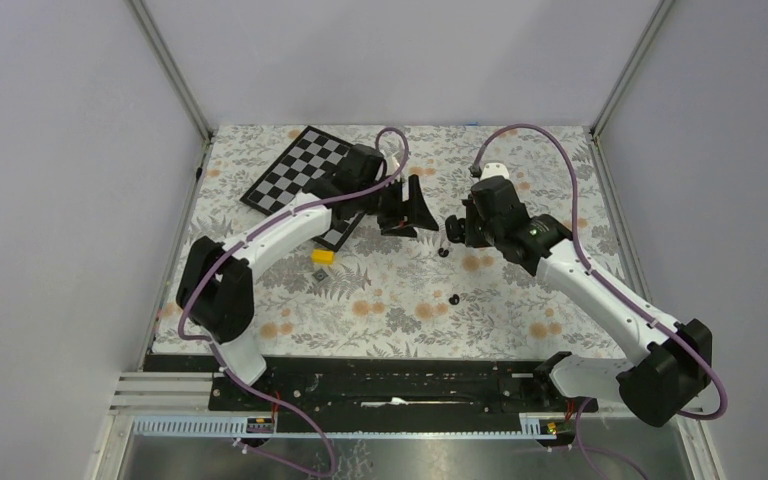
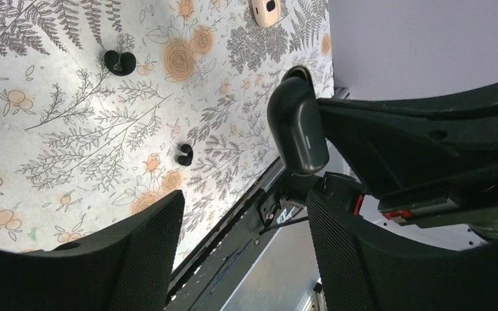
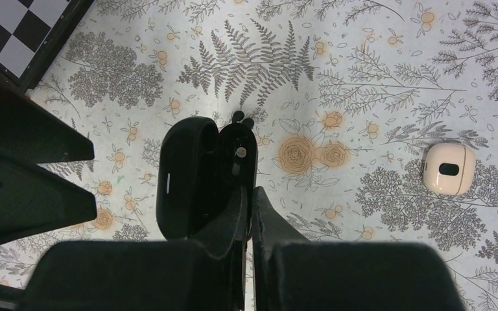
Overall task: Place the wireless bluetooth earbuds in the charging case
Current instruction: Adjust the charging case.
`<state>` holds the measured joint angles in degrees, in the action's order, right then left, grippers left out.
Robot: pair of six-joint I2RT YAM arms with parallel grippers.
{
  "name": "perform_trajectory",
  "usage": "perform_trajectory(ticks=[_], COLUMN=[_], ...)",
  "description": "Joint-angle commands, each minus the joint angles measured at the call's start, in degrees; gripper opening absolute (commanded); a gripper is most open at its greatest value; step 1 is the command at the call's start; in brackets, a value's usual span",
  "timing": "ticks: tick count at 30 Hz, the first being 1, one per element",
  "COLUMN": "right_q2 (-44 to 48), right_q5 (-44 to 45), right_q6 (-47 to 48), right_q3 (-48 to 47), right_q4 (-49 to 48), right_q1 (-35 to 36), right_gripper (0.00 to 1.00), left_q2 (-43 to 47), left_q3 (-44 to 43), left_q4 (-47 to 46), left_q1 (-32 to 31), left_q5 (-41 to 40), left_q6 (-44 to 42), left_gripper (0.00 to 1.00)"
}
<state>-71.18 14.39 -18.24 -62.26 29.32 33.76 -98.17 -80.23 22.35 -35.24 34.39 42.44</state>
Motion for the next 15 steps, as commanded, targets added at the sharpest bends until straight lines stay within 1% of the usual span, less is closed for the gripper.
perform_trajectory(ticks=[1,3,5,9,11,15], right_q2=[1.11,1.67,2.47,4.41,4.55,3.58], right_q5=[1.95,2.04,1.26,-4.87,-7.07,-4.40], right_q6=[-1.21,-1.22,0.10,5.85,8.91,14.62], right_q3=[0.74,1.13,1.45,2.67,3.00,4.51], right_q4=[-1.18,-1.17,-1.24,-2.81,-3.74,-7.91], right_q1=[0.41,0.43,0.39,0.51,1.46,5.36], right_gripper=[0.00,0.00,0.00,0.00,0.00,0.00], left_q2=[-0.34,-0.35,-0.48,-2.46,-3.93,-4.57], left_q3=[-1.96,-2.44,-4.13,-10.67,-14.29,-17.91], left_q4=[-7.21,-7.66,-6.06,0.17,5.15,11.25], left_q1=[-0.16,-0.05,0.57,3.45,5.69,10.48], left_q5=[0.19,1.28,1.38,3.74,5.03,7.00], left_q6=[3.29,2.26,-0.56,-7.38,-11.55,-16.55], left_gripper=[0.73,0.77,0.79,0.80,0.80,0.80])
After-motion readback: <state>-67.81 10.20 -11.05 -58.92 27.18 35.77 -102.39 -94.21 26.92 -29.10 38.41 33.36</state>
